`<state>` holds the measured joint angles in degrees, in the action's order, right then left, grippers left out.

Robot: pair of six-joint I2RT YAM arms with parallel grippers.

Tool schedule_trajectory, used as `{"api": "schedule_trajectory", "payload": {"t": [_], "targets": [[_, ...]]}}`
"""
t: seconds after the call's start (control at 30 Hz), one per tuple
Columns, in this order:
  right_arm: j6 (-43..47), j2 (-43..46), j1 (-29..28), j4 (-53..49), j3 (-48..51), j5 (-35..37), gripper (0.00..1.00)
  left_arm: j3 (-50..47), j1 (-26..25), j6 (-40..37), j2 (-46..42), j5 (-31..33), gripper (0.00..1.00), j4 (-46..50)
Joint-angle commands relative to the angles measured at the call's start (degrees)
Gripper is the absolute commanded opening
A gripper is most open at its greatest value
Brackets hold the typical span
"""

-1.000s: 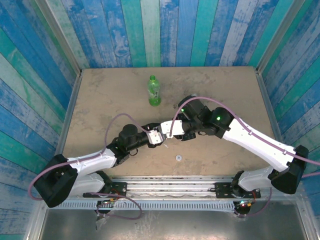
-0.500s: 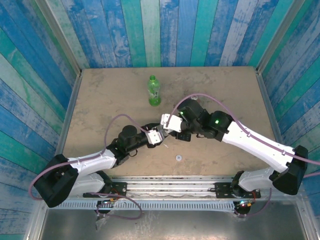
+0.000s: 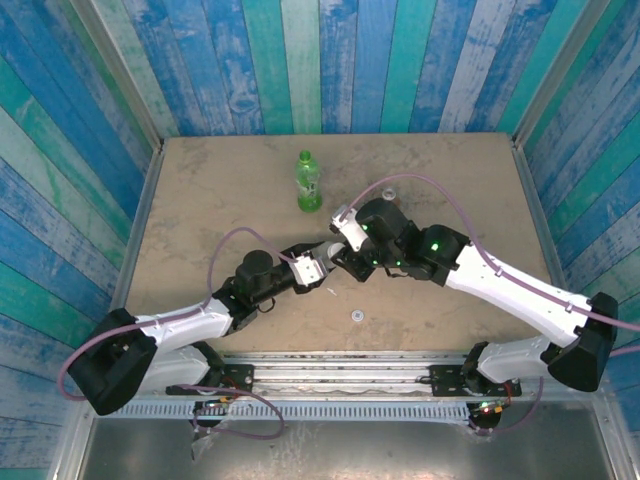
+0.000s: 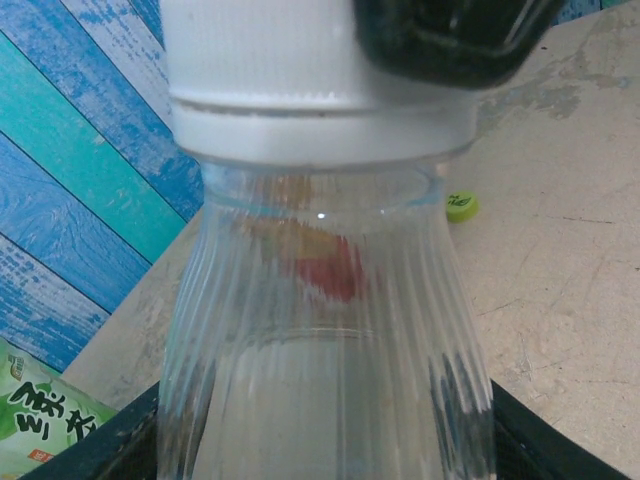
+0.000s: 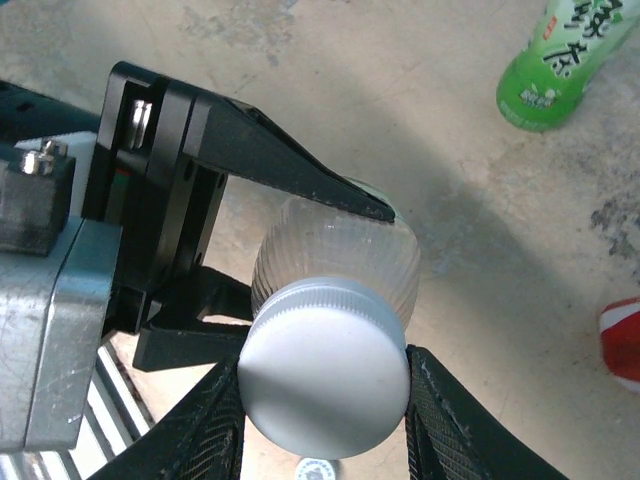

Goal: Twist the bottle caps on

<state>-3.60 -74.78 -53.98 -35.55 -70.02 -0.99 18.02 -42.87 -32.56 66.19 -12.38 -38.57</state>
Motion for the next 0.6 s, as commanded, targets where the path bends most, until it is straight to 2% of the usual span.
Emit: {"api": "schedule_trajectory", "payload": {"t": [0.0,0.07,0.1,0.27,0.37,0.57], "targets": [[8.55,2.40,0.63,-1.98,0.69,-0.02,0.39,-0.41,-0.46,-0.40,-0.30,-1.12,0.33,-4.48],[19.12,4.70,0.69,-2.31,1.29,-1.56,0.54,-0.23,-0.46,-0.23,0.13,-2.40,0.33,-3.81],[22.89,5.79,0.63,-2.12,1.79,-2.39,0.57,-0.20,-0.49,-0.23,0.39,-3.14,0.33,-3.52],[45.20,10.17,0.54,-2.44,3.79,-9.19,0.61,0.88,-0.46,-0.09,0.61,-6.37,0.33,-0.29],[50.69,9.17,0.59,-3.80,1.67,-8.34,0.61,1.07,-0.50,-0.05,0.40,-6.74,0.33,0.43],[55.25,3.97,0.56,-7.25,-2.80,-7.36,0.60,1.56,-0.48,-0.23,0.38,-7.46,0.33,0.91]]}}
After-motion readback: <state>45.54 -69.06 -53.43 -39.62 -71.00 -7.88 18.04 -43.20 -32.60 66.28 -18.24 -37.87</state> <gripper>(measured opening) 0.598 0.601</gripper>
